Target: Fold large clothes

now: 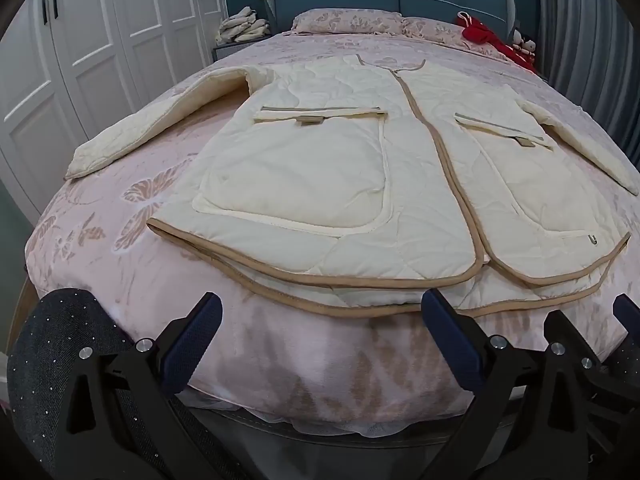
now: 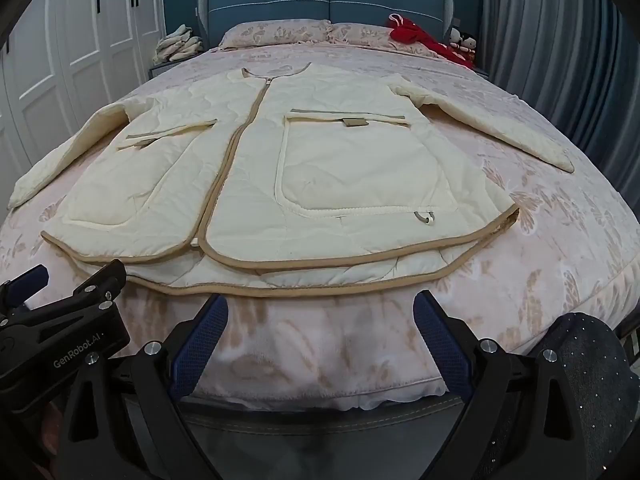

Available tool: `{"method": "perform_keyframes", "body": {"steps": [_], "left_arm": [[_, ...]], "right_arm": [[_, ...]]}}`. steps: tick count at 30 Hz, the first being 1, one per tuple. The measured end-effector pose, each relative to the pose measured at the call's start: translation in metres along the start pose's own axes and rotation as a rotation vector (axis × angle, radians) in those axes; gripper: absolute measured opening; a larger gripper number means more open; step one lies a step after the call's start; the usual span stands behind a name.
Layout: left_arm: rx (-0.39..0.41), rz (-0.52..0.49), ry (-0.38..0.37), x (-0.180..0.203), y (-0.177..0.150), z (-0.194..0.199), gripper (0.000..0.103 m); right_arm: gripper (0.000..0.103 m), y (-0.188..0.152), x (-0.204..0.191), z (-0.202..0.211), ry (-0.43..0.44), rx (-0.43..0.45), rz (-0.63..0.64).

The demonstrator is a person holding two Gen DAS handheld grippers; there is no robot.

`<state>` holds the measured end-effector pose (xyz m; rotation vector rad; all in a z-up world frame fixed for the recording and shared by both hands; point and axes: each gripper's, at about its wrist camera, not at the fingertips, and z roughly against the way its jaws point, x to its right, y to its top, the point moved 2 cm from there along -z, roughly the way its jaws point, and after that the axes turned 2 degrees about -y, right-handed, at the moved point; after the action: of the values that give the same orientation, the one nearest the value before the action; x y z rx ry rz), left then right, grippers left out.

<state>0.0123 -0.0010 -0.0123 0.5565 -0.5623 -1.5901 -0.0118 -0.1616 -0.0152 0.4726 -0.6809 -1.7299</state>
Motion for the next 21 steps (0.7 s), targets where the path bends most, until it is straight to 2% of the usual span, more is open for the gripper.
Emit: {"method": "perform_keyframes", "body": {"steps": [21], "left_arm": [[0.0,-0.005,0.001,-0.0012,-0.0035,-0.003,0.098]], "right_arm": [[0.092,-0.0031,-0.0001,0.001,-0.004,-0.002,0.003]]}}
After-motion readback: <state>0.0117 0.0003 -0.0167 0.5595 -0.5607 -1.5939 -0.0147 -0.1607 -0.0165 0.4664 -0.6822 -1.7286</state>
